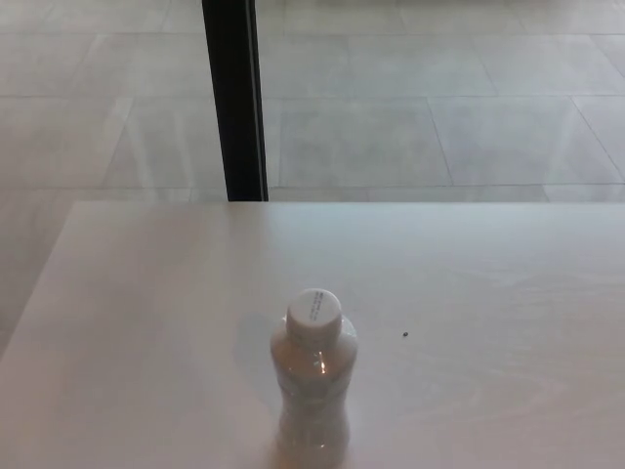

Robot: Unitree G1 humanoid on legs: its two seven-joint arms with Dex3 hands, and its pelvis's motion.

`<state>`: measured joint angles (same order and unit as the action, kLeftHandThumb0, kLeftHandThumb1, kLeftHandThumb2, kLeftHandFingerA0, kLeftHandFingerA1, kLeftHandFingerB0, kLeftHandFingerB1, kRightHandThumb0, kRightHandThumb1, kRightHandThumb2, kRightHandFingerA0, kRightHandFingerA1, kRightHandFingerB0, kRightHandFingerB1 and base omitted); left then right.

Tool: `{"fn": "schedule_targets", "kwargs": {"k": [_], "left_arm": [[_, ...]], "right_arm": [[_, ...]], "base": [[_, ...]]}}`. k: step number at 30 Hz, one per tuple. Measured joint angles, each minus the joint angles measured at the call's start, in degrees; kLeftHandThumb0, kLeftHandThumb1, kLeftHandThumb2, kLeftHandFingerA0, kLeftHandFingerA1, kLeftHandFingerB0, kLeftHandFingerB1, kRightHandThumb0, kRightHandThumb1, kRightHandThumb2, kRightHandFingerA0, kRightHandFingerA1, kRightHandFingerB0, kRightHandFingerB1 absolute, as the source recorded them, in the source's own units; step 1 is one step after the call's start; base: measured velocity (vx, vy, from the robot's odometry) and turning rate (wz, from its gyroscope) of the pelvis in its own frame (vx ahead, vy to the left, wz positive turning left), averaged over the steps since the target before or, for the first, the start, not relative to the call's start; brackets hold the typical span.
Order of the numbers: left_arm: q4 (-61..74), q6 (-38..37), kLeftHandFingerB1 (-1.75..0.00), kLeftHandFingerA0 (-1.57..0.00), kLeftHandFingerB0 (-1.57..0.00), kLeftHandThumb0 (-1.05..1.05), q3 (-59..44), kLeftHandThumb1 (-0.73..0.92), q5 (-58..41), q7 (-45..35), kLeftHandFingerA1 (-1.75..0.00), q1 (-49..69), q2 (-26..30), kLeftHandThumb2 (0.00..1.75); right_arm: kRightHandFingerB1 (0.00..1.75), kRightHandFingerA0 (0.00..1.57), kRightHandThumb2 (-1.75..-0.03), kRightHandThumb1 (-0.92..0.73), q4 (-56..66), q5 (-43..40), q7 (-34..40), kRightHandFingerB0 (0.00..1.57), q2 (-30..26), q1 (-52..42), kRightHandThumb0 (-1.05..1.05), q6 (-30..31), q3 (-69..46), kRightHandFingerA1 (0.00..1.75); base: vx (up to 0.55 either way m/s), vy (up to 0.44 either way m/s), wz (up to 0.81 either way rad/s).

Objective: The robot uses its left hand to to lift the bottle kept on the middle of the desk and tilts it towards its right hand. It then uses its right hand to rotate its cap to open it and places the bottle and cap back on the desk

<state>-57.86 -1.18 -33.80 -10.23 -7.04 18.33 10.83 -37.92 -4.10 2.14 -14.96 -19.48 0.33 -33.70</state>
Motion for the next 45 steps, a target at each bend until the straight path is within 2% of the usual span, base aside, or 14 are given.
{"fn": "schedule_targets", "kwargs": {"k": [2,3,4,7,14,16,25,26,28,35,36,38,40,45], "left_arm": [[0.53,-0.70,-0.64,-0.35,-0.26,-0.64,-2.16,0.59,-1.29,-0.54,-0.79,-0.08,-0.09,0.58],[1.25,-1.04,-0.69,-0.34,-0.31,-0.73,-3.38,0.65,-2.08,-0.83,-1.09,-0.10,-0.15,0.60],[2.25,-1.05,-0.57,-0.40,-0.28,-0.77,-3.97,0.67,-2.51,-1.00,-1.09,-0.14,-0.16,0.60],[5.30,-1.11,-0.45,0.00,-0.05,-0.81,-5.31,0.55,-3.71,-1.66,-0.36,-0.60,-0.05,0.99],[17.77,-1.26,-0.49,0.00,-0.12,-0.91,-7.28,0.56,-6.51,-3.88,-0.33,-4.01,2.95,0.98],[22.13,-1.24,-0.58,0.00,-0.13,-0.95,-7.53,0.57,-7.05,-4.12,-0.43,-5.23,3.84,0.96],[40.75,-0.87,-0.61,0.00,-0.18,-0.89,-6.57,0.61,-9.16,-4.90,-0.80,-9.39,5.11,0.59],[42.49,-0.79,-0.30,0.00,-0.04,-0.89,-6.18,0.52,-9.28,-4.95,-0.27,-9.64,5.11,0.92],[46.81,-0.24,-0.22,0.00,-0.06,-0.87,-4.72,0.53,-9.43,-4.95,-0.32,-10.44,4.93,0.94],[60.80,2.38,-0.18,0.00,0.00,-0.91,2.99,0.58,-9.79,-4.85,-0.32,-12.78,3.45,1.00],[62.49,2.82,-0.33,0.00,0.00,-0.78,4.18,0.55,-9.88,-4.84,-0.41,-13.02,3.10,1.00],[66.75,4.18,-0.33,0.00,-0.05,-0.82,7.70,0.53,-10.17,-4.76,-0.38,-13.52,2.15,0.97],[70.24,5.65,-0.30,-0.01,-0.06,-0.71,11.17,0.71,-10.38,-4.61,-0.28,-13.97,0.91,0.68],[74.19,9.05,0.00,0.00,0.00,-0.64,17.82,0.63,-10.67,-3.84,-0.23,-14.93,-2.32,0.82]], "right_arm": [[0.59,0.75,-0.60,-0.64,1.97,-1.50,0.34,0.00,-0.02,0.43,-0.80,0.74,-3.10,1.45],[0.43,0.07,-0.58,-0.73,3.02,-2.42,0.48,0.00,-0.04,0.86,-0.89,1.27,-4.91,1.28],[0.42,0.00,-0.98,-0.60,3.90,-3.14,0.53,0.00,-0.11,1.37,-0.99,1.75,-6.15,0.58],[0.38,0.00,-1.08,-0.67,6.77,-5.29,0.45,0.00,-0.44,2.72,-1.05,3.13,-9.44,0.43],[0.45,0.00,-1.10,-0.72,16.34,-9.76,-0.46,0.04,-4.63,8.53,-1.05,6.03,-13.81,0.43],[0.63,0.00,-0.64,-0.82,19.79,-10.62,-0.84,0.01,-5.32,10.11,-0.99,6.65,-13.79,0.47],[0.26,0.00,-1.10,-0.65,34.20,-13.02,-2.79,0.00,-5.61,15.18,-0.89,8.69,-9.17,0.24],[0.22,0.03,-1.11,-0.70,35.35,-13.15,-2.93,0.07,-5.61,15.51,-0.83,8.83,-8.47,0.32],[0.27,0.07,-0.68,-0.92,37.93,-13.25,-3.44,0.03,-5.47,16.06,-0.81,8.87,-6.10,0.39],[0.24,0.09,-0.71,-0.91,45.17,-13.02,-5.41,0.06,-4.04,17.58,-0.85,8.81,4.26,0.44],[0.19,0.12,-1.15,-0.75,46.00,-12.94,-5.67,0.00,-3.83,17.68,-0.84,8.80,5.69,0.56],[0.25,0.15,-0.71,-0.92,48.11,-12.65,-6.33,0.03,-3.15,17.97,-0.82,8.79,9.42,0.46],[0.28,0.12,-1.11,-0.69,49.78,-12.35,-6.90,0.00,-2.53,18.31,-0.73,8.79,12.75,0.55],[0.25,0.26,-0.69,-0.91,52.02,-11.93,-7.70,0.12,-1.39,19.42,-0.78,8.79,17.50,0.56]], "base": [[0.00,0.000,0.00],[0.00,0.000,0.00],[0.00,0.000,0.00],[0.00,0.000,0.00],[0.00,0.000,0.00],[0.00,0.000,0.00],[0.00,0.000,0.00],[0.00,0.000,0.00],[0.00,0.000,0.00],[0.00,0.000,0.00],[0.00,0.000,0.00],[0.00,0.000,0.00],[0.00,0.000,0.00],[0.00,0.000,0.00]]}}
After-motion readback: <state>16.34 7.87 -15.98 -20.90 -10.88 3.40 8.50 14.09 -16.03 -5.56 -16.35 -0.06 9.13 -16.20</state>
